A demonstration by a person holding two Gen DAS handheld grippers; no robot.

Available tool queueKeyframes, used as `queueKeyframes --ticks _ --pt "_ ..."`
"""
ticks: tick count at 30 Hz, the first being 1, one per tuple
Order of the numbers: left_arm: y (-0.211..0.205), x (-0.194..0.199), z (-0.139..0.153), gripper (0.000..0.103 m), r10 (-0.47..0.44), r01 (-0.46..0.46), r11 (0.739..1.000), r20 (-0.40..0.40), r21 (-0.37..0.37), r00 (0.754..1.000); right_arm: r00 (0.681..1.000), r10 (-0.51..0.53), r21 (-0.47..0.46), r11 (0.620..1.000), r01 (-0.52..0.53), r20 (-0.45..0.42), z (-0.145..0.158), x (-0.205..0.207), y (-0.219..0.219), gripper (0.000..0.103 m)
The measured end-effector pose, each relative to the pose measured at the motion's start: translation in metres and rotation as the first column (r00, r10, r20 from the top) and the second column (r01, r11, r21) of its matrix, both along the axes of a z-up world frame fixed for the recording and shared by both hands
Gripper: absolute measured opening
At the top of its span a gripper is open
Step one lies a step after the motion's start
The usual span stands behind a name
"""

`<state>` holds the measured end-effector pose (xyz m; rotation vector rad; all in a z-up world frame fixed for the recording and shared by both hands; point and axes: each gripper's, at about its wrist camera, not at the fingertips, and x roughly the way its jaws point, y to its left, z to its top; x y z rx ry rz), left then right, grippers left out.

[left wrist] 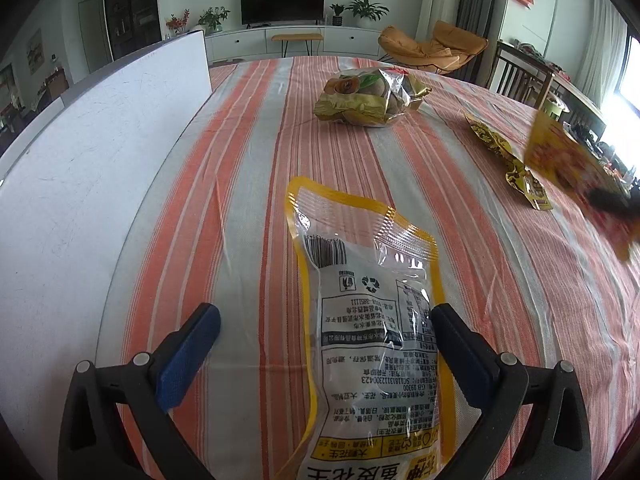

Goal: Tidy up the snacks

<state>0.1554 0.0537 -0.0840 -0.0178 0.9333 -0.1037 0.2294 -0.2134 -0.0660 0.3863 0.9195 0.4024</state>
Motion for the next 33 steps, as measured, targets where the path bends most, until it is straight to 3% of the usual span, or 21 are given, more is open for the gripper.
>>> queueKeyframes --ticks 2,4,5,7,9,11,12,14,17,20,23,26,30,33 --pt "0.0 0.0 0.0 0.103 0.0 0.0 1.0 0.0 0.0 1.0 0.996 0.004 0.206 0.978 0.013 -0.085 -0.017 -0.02 -0.017 0.031" --pt "0.0 0.0 0.0 0.103 0.0 0.0 1.0 0.0 0.0 1.0 0.985 0.01 0.341 0.939 0.05 -0.172 -0.042 -0.038 -0.03 0.032" --pt "0.0 0.0 0.0 0.103 0.0 0.0 1.0 0.0 0.0 1.0 0.981 -0.005 0.364 0.928 0.076 -0.194 -0.051 -0.046 -0.037 0.036" --pt "0.0 0.0 0.0 0.103 0.0 0.0 1.0 0.0 0.001 1.0 0.981 -0.06 0.355 0.926 0.124 -0.186 -0.061 -0.062 -0.047 0.029" --pt "0.0 0.0 0.0 0.103 0.0 0.0 1.0 0.0 0.0 1.0 0.985 -0.11 0.311 0.939 0.147 -0.134 -0.055 -0.073 -0.053 0.042" --pt "0.0 0.0 0.0 0.103 0.0 0.0 1.0 0.0 0.001 1.0 0.987 -0.154 0.236 0.958 0.161 -0.048 -0.04 -0.083 -0.053 0.086" --pt "0.0 0.0 0.0 0.103 0.0 0.0 1.0 0.0 0.0 1.0 0.983 -0.184 0.166 0.969 0.182 -0.005 -0.032 -0.088 -0.051 0.093" --pt "0.0 0.0 0.0 0.103 0.0 0.0 1.0 0.0 0.001 1.0 0.976 -0.205 0.008 0.979 0.205 0.066 -0.017 -0.092 -0.043 0.094" --pt "0.0 0.0 0.0 0.103 0.0 0.0 1.0 0.0 0.001 1.0 0.988 -0.116 -0.162 0.978 0.132 0.103 -0.006 -0.086 -0.017 0.094" --pt "0.0 0.0 0.0 0.103 0.0 0.0 1.0 0.0 0.001 1.0 0.994 -0.012 -0.322 0.946 0.046 0.109 -0.009 -0.078 0.011 0.093" --pt "-0.001 0.0 0.0 0.103 0.0 0.0 1.0 0.0 0.001 1.0 0.996 0.021 -0.449 0.893 0.018 0.082 -0.029 -0.071 0.027 0.093" --pt "-0.001 0.0 0.0 0.103 0.0 0.0 1.0 0.0 0.001 1.0 0.995 0.007 -0.5 0.865 0.045 0.102 -0.041 -0.072 0.03 0.096" --pt "0.0 0.0 0.0 0.103 -0.008 0.008 1.0 -0.002 0.001 1.0 0.996 -0.005 -0.489 0.871 0.05 0.094 -0.042 -0.072 0.027 0.099" --pt "0.003 -0.003 0.002 0.103 -0.081 0.081 0.997 -0.065 -0.014 0.995 0.995 -0.01 -0.491 0.869 0.056 0.097 -0.041 -0.072 0.028 0.099"
